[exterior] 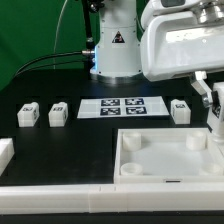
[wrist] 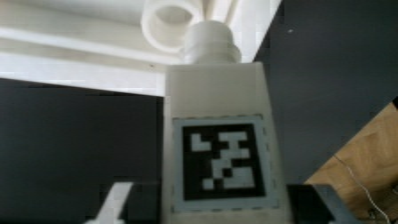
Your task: Assemble one leg
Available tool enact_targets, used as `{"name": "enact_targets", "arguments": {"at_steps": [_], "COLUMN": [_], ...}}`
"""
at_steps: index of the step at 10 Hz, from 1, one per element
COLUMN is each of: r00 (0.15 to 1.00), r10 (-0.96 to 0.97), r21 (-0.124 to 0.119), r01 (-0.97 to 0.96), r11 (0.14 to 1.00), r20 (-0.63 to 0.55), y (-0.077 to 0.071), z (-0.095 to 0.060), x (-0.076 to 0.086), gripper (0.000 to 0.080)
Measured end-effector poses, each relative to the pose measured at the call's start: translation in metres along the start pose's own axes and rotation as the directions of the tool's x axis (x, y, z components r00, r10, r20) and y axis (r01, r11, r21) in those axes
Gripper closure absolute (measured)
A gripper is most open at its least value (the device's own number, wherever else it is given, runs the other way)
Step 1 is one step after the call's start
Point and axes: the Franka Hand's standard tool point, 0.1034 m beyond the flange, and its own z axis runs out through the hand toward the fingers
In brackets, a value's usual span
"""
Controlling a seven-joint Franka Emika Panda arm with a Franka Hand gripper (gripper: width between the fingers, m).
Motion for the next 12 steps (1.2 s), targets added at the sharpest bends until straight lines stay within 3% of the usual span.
{"name": "enact_targets", "arguments": {"at_steps": [1, 5, 7, 12], "r00": [0.999, 0.998, 0.995, 0.996], "r10": [-0.016, -0.046, -0.05, -0.052], "r21": [-0.006, -0.018, -0.028, -0.026], "r01": [0.015, 0.045, 0.047, 0.05], "r11": [1.0, 0.999, 0.998, 0.998], "r20": [-0.041, -0.034, -0.089, -0.076], "y": [0.003, 0.016, 0.018, 0.018], "z": [0.005, 0.016, 0.017, 0.02], "x": [0.005, -0.008, -0.007, -0.011], "gripper": [0.0506, 0.0506, 0.0506, 0.0506]}}
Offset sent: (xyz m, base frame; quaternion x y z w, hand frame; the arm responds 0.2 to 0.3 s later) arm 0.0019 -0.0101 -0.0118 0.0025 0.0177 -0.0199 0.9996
